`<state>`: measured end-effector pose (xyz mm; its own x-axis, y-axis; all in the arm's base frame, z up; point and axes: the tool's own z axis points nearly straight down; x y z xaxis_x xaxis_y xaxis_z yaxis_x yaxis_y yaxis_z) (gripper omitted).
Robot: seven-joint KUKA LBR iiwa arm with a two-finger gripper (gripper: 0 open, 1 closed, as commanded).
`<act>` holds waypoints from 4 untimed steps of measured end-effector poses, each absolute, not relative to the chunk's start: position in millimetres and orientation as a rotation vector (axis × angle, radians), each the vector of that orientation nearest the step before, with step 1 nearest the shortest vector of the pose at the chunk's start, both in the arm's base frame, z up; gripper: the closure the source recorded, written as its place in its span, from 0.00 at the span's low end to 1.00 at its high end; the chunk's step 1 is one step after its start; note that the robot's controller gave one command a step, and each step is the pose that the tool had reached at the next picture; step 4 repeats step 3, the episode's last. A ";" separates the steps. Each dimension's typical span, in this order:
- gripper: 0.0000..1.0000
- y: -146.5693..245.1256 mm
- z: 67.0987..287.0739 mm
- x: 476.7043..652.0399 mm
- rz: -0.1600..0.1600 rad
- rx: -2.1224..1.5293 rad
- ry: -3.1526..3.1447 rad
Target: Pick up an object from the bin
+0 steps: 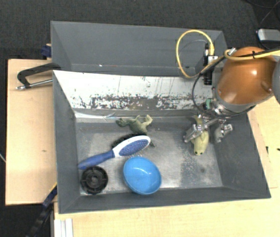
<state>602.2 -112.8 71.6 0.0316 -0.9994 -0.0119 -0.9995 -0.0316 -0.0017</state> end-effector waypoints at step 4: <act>1.00 -110.5 177.4 606.4 -0.015 -2.240 2.188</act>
Offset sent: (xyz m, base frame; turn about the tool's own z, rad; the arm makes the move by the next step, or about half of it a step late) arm 0.0000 0.0000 0.0000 0.0000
